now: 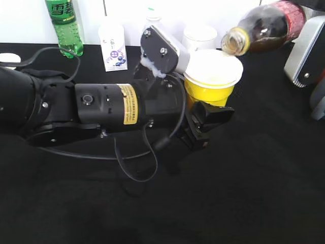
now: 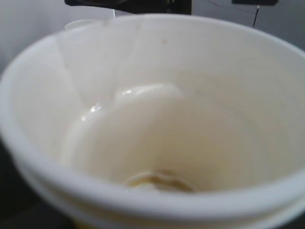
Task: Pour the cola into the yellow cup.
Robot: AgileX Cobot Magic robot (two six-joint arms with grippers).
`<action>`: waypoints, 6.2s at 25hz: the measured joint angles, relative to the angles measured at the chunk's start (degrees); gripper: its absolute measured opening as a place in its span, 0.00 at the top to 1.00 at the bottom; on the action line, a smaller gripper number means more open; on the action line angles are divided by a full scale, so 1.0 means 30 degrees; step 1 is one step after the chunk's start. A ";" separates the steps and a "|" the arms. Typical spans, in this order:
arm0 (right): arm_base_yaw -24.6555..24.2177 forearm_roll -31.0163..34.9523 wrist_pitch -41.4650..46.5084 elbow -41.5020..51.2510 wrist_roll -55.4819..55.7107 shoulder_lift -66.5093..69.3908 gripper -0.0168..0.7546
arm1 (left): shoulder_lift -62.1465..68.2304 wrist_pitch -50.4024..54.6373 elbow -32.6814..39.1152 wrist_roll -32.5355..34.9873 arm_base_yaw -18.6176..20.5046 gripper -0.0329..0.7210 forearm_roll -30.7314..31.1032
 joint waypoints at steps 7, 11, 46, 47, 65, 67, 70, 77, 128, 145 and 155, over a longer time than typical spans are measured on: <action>0.0000 0.0450 -0.0035 0.0000 -0.1516 0.0000 0.36 | 0.0000 0.0016 0.0000 0.0000 0.0000 0.37 0.0000; 0.0000 0.1282 -0.0035 0.0000 -0.2301 0.0000 0.36 | 0.0000 0.0020 0.0000 0.0000 0.0000 0.37 0.0000; 0.0000 -0.0564 0.0109 0.0000 2.5232 0.0000 0.36 | -0.0379 -0.1896 0.3078 0.0000 0.9442 0.37 -0.1259; 0.0000 -0.0564 0.0109 0.0000 2.5232 0.0000 0.36 | -0.0379 -0.2449 0.3647 0.0240 0.9985 0.37 -0.1889; 0.0000 -0.0522 0.0109 0.0000 2.5254 0.0000 0.36 | 0.5212 -0.8329 0.4562 0.7470 1.0493 0.34 -0.7728; 0.0000 -0.0455 0.0109 0.0000 2.5254 0.0000 0.36 | 0.5212 -0.8632 0.4937 0.7562 1.0493 0.22 -0.7800; 0.0000 -0.0292 0.0090 0.0000 2.5254 0.0000 0.36 | 0.4378 -0.8721 0.6226 0.7587 1.0493 0.18 -0.8458; 0.0000 -0.0130 -0.0996 0.0000 2.5254 0.2891 0.36 | -0.0987 -0.8158 1.0870 0.7587 1.0493 0.18 -0.8731; 0.6276 1.0128 3.7005 0.1976 1.9442 -2.7425 0.23 | -3.2906 3.1820 0.7083 0.6971 0.5702 0.27 -1.0671; 0.1716 1.0351 3.5745 0.2417 1.9699 -2.7439 0.23 | -3.3659 3.1557 0.7180 0.6971 1.1818 0.32 -1.0694; -0.1204 1.0355 3.5687 0.2436 1.9718 -2.7439 0.23 | -3.3903 3.1550 0.7192 0.6971 1.4989 0.34 -1.0694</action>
